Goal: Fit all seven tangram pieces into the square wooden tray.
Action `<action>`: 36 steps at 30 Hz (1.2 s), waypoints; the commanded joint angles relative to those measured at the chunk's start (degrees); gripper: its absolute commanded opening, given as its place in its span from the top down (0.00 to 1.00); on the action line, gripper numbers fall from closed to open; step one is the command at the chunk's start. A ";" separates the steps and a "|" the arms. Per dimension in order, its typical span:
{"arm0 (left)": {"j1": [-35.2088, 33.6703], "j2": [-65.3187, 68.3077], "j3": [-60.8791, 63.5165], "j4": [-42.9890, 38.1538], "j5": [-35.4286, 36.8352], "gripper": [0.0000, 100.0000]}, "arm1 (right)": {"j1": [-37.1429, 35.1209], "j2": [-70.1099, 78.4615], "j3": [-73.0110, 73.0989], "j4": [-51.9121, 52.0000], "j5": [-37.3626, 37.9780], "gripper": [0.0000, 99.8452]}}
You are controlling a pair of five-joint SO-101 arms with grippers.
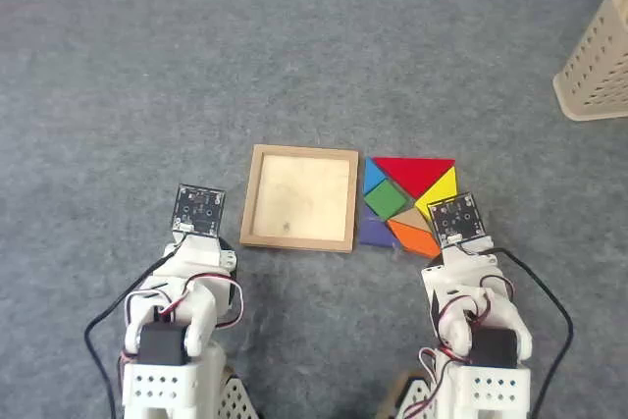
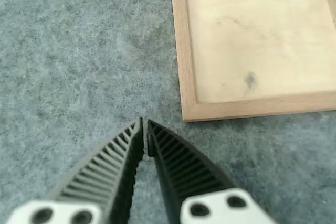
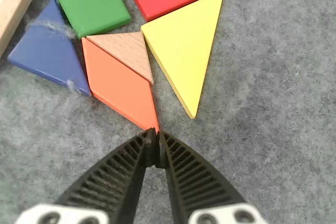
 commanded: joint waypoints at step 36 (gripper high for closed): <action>-0.26 -0.26 -0.31 0.26 0.53 0.99 | 5.32 55.52 -46.15 -7.08 12.57 0.98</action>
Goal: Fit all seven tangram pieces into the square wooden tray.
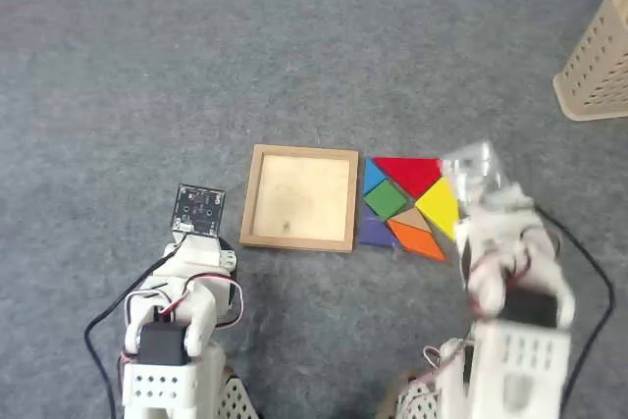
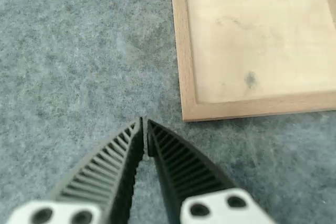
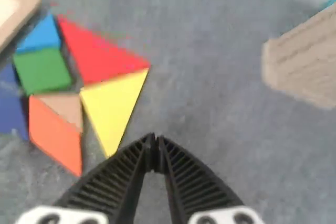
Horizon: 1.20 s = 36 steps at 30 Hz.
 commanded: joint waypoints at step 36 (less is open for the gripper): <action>-0.26 -0.26 -0.31 0.26 0.53 0.99 | -14.02 80.84 -53.98 11.38 -32.70 0.60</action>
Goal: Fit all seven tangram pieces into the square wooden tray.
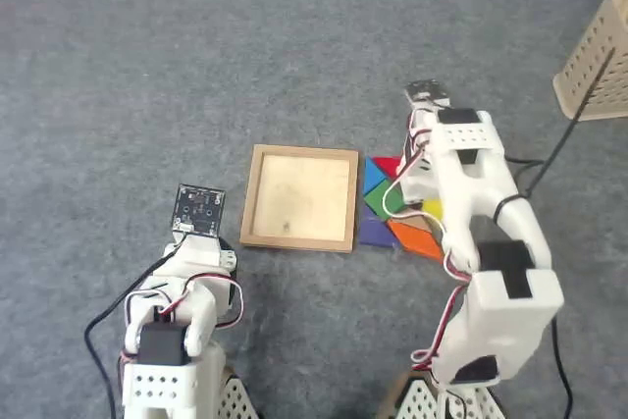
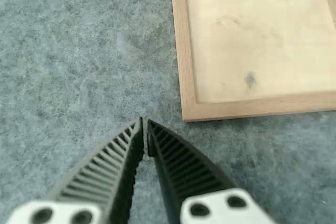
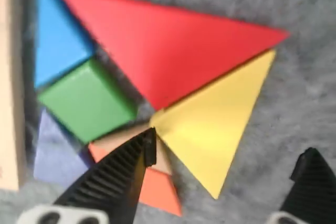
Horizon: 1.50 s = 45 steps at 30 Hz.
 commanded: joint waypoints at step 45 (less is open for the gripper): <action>-0.26 -0.26 -0.31 0.26 0.53 0.99 | 5.76 -9.63 0.88 -2.68 -6.15 0.75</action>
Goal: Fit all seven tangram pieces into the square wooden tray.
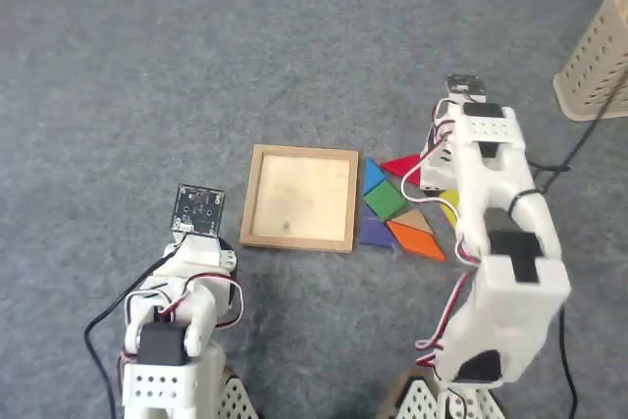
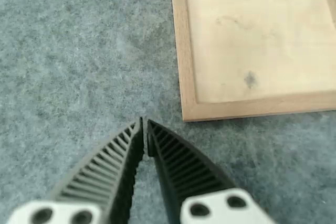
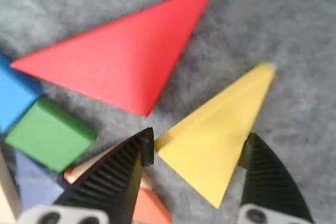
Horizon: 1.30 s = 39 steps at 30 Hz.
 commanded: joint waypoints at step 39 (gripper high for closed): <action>-0.26 -0.26 -0.31 0.26 0.53 0.99 | 0.57 6.37 -2.46 -5.76 2.55 0.68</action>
